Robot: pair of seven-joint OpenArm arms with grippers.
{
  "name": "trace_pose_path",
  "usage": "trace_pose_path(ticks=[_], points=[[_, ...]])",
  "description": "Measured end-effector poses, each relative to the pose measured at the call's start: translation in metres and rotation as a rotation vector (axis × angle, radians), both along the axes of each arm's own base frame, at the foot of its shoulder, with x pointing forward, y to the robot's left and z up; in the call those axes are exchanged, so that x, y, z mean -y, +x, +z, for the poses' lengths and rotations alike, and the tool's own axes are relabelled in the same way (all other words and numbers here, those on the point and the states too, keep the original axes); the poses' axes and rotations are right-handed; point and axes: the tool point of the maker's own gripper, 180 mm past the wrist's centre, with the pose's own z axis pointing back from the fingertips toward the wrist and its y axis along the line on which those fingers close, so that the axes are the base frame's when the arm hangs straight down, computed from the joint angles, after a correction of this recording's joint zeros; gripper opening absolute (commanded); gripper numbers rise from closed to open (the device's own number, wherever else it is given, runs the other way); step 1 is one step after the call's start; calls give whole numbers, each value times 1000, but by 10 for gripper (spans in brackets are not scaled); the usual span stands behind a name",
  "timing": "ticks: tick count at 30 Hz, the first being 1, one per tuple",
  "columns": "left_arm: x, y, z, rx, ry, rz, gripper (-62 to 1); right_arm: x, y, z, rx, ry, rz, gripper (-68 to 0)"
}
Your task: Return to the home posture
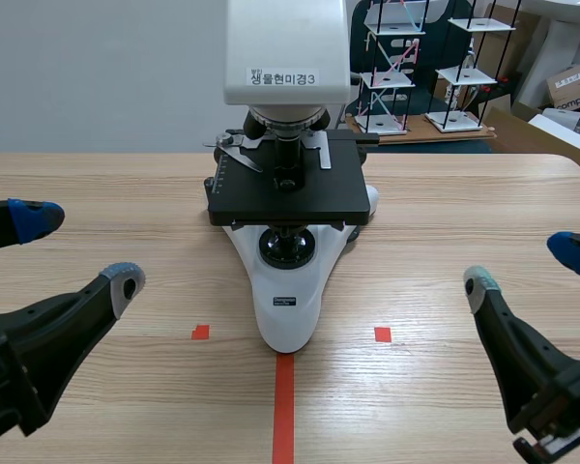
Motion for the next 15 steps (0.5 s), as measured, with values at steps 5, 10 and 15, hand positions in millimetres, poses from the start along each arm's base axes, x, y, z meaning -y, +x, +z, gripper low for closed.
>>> trace_pose_path(ticks=[5,10,15], points=[[0,0,0,0,0,0,-43,-3,-2,5,-11,5,13,-219],[0,0,0,0,0,0,-43,-6,-2,13,4,10,20,-219],[0,0,0,0,0,0,-43,-7,-2,14,6,10,21,-219]])
